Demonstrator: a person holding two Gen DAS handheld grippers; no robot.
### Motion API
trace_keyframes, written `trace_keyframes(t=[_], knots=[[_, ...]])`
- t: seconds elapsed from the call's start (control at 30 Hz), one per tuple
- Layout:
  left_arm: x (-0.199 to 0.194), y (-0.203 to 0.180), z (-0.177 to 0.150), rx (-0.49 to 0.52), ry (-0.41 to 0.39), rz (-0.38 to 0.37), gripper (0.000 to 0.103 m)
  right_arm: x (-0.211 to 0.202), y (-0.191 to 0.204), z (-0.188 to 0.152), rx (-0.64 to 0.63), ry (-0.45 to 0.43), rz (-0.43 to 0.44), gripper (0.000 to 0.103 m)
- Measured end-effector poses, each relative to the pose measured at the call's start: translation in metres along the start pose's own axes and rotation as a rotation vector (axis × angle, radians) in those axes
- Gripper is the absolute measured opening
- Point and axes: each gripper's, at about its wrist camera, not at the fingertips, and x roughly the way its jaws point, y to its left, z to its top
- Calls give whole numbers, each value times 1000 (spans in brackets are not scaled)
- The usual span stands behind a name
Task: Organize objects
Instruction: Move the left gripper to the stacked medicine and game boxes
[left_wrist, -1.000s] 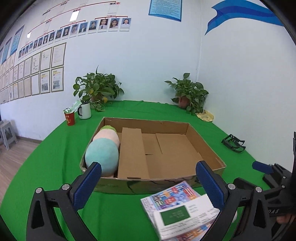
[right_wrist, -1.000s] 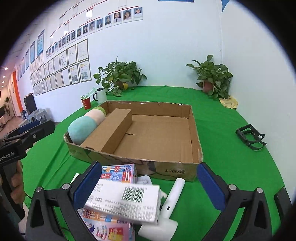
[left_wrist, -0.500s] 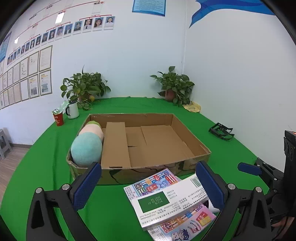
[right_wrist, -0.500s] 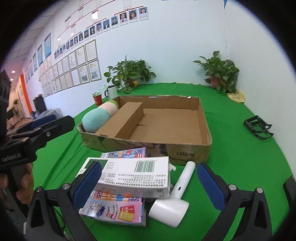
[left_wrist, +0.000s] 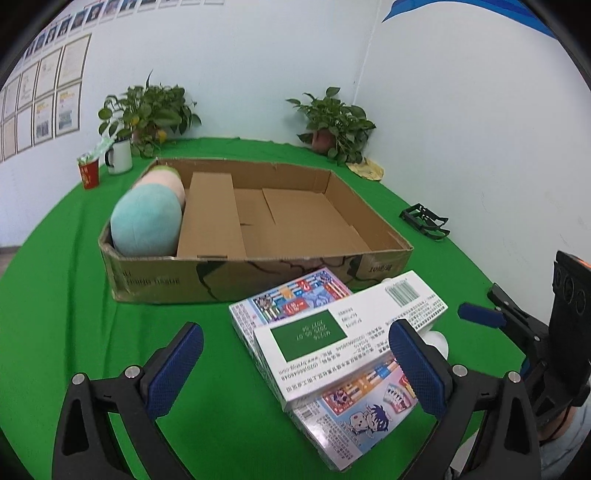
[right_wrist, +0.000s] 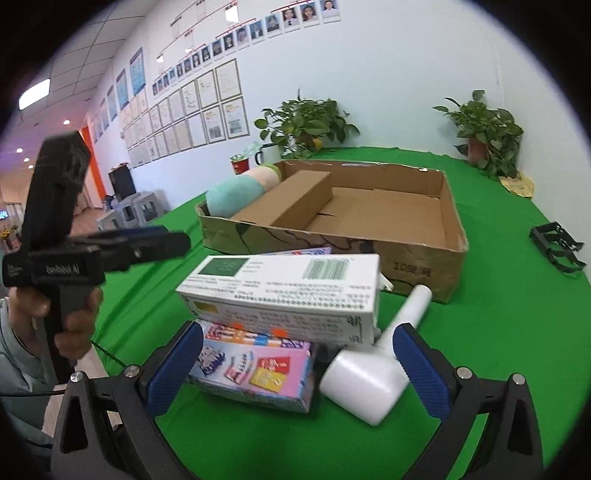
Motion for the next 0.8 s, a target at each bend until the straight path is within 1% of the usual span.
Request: trace_keyframes(t=[0.07, 0.1, 0.13, 0.2, 0.27, 0.4, 0.43, 0.5, 0.57, 0.67, 0.73, 0.8], knots=[[3, 2, -4, -1, -2, -47, 100, 6, -3, 4, -8, 0, -10, 102], [4, 2, -6, 3, 0, -58, 98, 10, -6, 5, -3, -1, -4, 102], [6, 1, -7, 6, 8, -58, 95, 13, -11, 7, 11, 0, 14, 102], [9, 1, -10, 10, 18, -67, 93, 18, -19, 9, 29, 5, 52, 102], [14, 0, -12, 12, 32, -72, 88, 23, -23, 10, 27, 21, 78, 102], [25, 1, -16, 4, 60, -64, 86, 27, -16, 8, 20, 44, 113, 102], [28, 4, -16, -4, 67, -63, 86, 27, -14, 7, 19, 45, 112, 102], [34, 8, -16, -21, 80, -65, 83, 28, -11, 5, 20, 52, 112, 102], [41, 11, -17, -26, 102, -71, 77, 29, -8, 5, 25, 60, 108, 102], [47, 14, -17, -35, 109, -91, 77, 27, -4, 3, 21, 66, 110, 102], [50, 16, -17, -49, 112, -108, 76, 29, -2, 1, 21, 84, 96, 102], [54, 17, -15, -57, 108, -110, 75, 31, -2, 0, 26, 101, 90, 102]])
